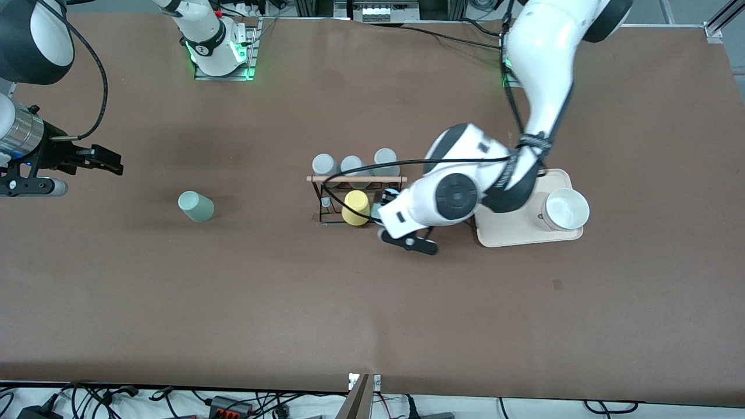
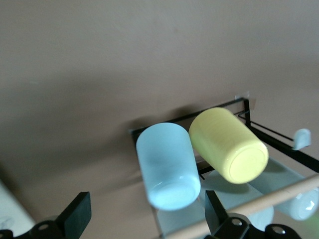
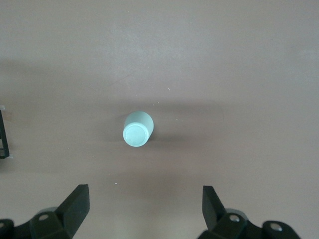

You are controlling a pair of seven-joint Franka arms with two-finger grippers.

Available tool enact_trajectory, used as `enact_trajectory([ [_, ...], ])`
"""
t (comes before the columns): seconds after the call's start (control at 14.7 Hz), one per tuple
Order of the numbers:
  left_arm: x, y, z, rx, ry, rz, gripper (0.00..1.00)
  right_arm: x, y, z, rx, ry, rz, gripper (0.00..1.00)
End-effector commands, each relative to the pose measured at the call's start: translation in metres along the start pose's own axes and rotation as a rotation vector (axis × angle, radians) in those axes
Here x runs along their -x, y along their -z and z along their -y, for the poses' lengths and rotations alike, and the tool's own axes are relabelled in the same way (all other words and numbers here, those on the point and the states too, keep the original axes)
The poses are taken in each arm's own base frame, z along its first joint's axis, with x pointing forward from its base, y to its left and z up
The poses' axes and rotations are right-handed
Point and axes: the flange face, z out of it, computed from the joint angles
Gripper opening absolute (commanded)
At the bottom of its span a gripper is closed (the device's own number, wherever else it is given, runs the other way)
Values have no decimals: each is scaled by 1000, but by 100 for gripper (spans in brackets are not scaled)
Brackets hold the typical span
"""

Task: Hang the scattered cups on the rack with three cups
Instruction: 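Hang the light blue cup on a rack peg beside the yellow cup, then open the left gripper while the right gripper reaches the mint cup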

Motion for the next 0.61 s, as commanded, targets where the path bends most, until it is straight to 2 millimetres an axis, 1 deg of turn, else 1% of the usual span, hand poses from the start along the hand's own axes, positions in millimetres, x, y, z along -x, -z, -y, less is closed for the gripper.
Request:
enact_trajectory([
  [0.0, 21, 84, 57, -9, 93, 13, 100, 0, 2, -4, -12, 3, 1, 100],
  [0.07, 29, 100, 86, -17, 125, 61, 100, 0, 2, -4, -12, 6, 3, 100],
  [0.2, 36, 125, 147, -10, 195, 117, 100, 0, 2, -2, -12, 9, 4, 100],
  [0.27, 41, 131, 166, 11, 195, 148, 100, -1, 3, 0, -15, 13, 1, 100],
  [0.34, 48, 139, 173, 18, 163, 173, 100, -1, 3, 3, -18, 19, -1, 100],
  [0.41, 63, 162, 172, 10, 123, 166, 100, -2, 1, 8, -15, 28, 4, 100],
  [0.48, 81, 190, 169, 1, 103, 138, 100, -2, 1, 13, -15, 36, 7, 100],
  [0.54, 91, 201, 166, -2, 99, 133, 100, -3, -1, 16, -16, 42, 7, 100],
])
